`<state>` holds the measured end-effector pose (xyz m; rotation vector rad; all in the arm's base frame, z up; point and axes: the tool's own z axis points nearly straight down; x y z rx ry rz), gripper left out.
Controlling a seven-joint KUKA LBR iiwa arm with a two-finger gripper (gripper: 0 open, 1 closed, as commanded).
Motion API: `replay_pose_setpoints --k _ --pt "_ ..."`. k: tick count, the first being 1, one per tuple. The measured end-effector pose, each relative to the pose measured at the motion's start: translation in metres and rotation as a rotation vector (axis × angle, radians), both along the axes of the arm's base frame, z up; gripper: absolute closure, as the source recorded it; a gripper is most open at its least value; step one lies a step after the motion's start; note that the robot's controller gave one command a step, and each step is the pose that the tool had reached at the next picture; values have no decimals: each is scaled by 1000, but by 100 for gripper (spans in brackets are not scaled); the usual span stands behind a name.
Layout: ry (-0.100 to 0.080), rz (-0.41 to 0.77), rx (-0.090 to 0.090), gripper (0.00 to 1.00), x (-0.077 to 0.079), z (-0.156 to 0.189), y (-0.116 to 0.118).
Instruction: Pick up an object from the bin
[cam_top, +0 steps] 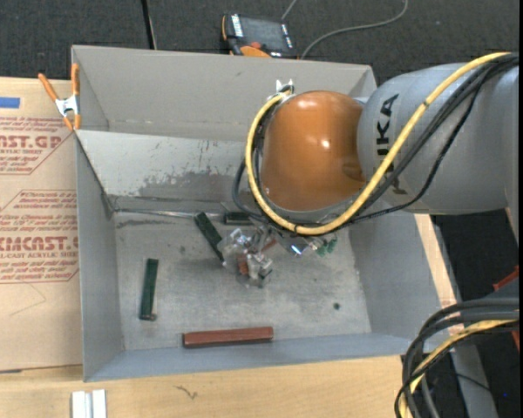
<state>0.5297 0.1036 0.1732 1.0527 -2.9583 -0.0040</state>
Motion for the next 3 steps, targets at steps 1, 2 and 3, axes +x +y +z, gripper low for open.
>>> replay_pose_setpoints --k 1,2,3 --pt "-5 -18 1 100 17 -5 -6" --pt "-4 -17 1 0 16 -5 -6" --pt "5 22 -1 0 5 -108 -15"
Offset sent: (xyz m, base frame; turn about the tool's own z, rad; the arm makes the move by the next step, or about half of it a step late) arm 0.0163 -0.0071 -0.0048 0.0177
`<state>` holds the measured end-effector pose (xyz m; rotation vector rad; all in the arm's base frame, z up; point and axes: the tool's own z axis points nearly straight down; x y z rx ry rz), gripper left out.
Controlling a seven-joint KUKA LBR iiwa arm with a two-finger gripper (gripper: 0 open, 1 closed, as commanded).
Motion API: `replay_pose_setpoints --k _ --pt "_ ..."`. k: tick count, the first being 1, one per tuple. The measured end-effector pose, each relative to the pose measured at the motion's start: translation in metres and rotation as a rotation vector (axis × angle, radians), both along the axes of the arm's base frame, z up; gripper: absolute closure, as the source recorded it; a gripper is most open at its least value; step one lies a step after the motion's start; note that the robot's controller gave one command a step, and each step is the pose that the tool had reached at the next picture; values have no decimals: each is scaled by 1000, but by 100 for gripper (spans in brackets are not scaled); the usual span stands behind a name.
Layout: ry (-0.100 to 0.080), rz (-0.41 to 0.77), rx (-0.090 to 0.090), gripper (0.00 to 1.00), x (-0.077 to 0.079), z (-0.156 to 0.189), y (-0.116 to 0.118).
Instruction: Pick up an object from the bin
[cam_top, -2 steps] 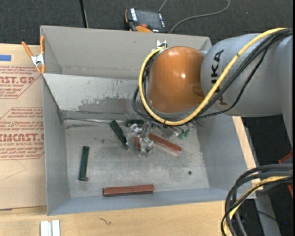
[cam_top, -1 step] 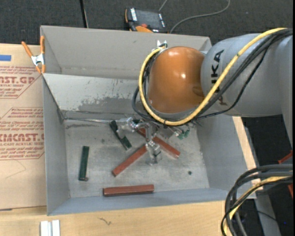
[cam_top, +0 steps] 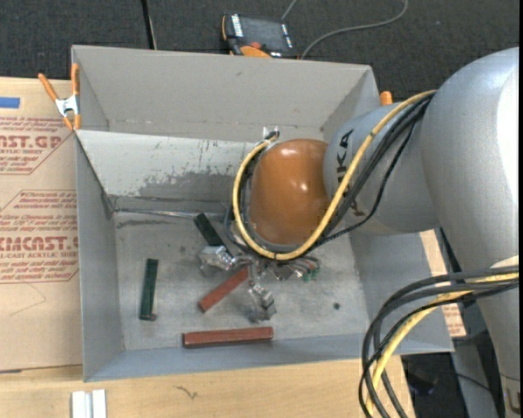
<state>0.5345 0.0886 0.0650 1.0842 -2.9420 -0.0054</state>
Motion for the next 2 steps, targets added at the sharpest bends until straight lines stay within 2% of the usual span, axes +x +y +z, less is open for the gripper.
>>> replay_pose_setpoints --k 1,2 --pt "-7 0 1 100 3 5 0" --pt "-19 25 2 100 36 169 12"
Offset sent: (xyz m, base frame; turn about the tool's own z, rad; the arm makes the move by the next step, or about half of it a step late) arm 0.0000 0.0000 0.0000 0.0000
